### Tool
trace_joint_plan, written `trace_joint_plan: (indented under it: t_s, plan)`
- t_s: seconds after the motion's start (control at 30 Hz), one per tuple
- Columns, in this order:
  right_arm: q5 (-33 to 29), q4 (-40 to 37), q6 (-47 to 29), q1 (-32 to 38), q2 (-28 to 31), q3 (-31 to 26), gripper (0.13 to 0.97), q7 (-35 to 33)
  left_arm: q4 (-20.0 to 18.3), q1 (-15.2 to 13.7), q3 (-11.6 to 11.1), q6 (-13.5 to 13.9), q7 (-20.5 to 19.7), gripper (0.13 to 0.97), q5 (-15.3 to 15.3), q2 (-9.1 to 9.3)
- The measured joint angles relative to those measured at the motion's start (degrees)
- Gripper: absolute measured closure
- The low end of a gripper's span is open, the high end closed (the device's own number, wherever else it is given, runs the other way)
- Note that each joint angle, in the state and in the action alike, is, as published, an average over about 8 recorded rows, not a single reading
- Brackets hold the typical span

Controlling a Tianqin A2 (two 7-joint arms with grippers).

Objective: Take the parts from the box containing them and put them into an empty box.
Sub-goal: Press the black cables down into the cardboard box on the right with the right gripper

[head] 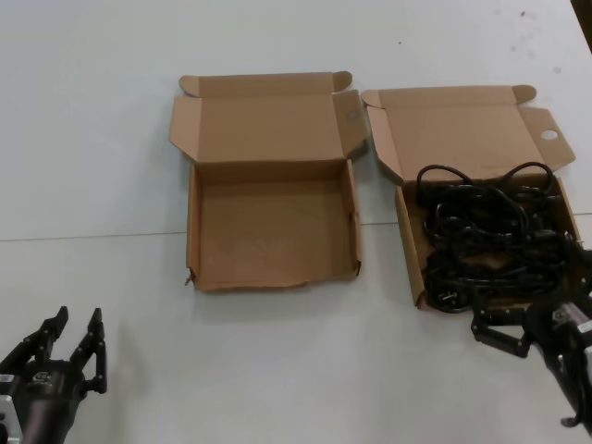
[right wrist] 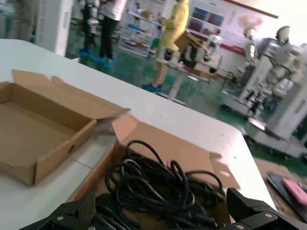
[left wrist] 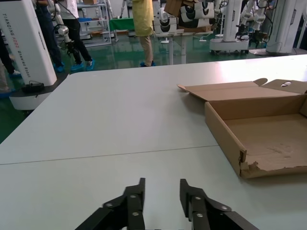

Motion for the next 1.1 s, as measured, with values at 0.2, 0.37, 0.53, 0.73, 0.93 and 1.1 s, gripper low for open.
trace_joint_plan:
  t_s: [0.2,0.37,0.53,0.73,0.93,1.1]
  plan:
    - [4.6,2.0,4.5,2.0,9.0,-7.3,0.129,0.0,0.0,0.0,0.0,0.0,0.0,0.777,0.0,0.0]
    - [11.0,2.8,8.4,6.0,17.8,-15.8,0.129,0.0,0.0,0.0,0.0,0.0,0.0,0.862,0.0,0.0]
    - [17.8,2.8,11.0,12.6,26.4,-26.5,0.129,0.0,0.0,0.0,0.0,0.0,0.0,0.897,0.0,0.0]
    - [24.9,2.9,12.5,22.8,34.9,-40.0,0.129,0.0,0.0,0.0,0.0,0.0,0.0,0.932,0.0,0.0]
    - [29.4,2.9,11.3,35.0,40.4,-53.3,0.129,0.0,0.0,0.0,0.0,0.0,0.0,0.936,0.0,0.0]
    - [24.9,1.4,5.7,44.6,42.9,-61.5,0.129,0.0,0.0,0.0,0.0,0.0,0.0,0.94,0.0,0.0]
